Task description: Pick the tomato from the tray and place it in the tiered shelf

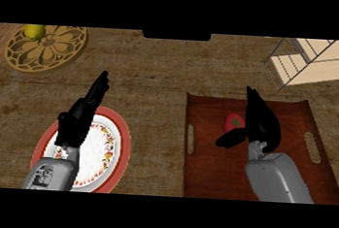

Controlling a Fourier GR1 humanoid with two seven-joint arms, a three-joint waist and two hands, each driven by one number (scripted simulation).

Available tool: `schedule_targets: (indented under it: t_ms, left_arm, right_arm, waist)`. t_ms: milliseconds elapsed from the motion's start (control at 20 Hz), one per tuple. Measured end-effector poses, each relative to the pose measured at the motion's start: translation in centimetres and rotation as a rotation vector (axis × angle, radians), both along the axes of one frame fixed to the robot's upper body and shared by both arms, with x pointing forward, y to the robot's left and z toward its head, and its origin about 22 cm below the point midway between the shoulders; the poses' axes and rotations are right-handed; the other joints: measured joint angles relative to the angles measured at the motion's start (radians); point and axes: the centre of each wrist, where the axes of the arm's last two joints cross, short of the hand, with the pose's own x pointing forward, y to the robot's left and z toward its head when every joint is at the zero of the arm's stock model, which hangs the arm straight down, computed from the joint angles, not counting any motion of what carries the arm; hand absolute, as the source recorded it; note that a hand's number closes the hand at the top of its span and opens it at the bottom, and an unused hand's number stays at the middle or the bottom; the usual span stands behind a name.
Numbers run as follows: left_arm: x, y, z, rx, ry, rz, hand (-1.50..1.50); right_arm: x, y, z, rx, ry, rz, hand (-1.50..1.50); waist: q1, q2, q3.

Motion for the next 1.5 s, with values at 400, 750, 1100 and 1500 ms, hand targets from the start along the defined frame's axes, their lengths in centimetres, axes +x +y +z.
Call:
schedule_targets:
  t_ms: [400,750,1100,1500]
  left_arm:
    - [-0.2,0.1,-0.4,0.001,-0.002,0.001,0.0]
    - [0.1,0.9,-0.9,0.006,-0.002,0.0,0.0]
    - [-0.1,0.0,-0.6,0.007,-0.001,0.001,0.0]
    - [0.4,0.9,-0.7,-0.001,0.005,0.0,0.0]
  right_arm:
    - [0.2,-0.5,-1.9,0.009,0.017,0.008,-1.5]
    - [0.7,-0.5,-3.6,0.011,0.035,0.026,1.5]
    - [0.9,-1.1,-4.2,-0.048,0.07,0.091,1.5]
    - [-0.9,-1.2,-3.7,-0.081,0.004,0.125,1.5]
  waist:
    - [-0.001,0.0,0.0]
    - [-0.001,0.0,0.0]
    - [-0.001,-0.001,0.0]
    - [-0.003,-0.001,0.0]
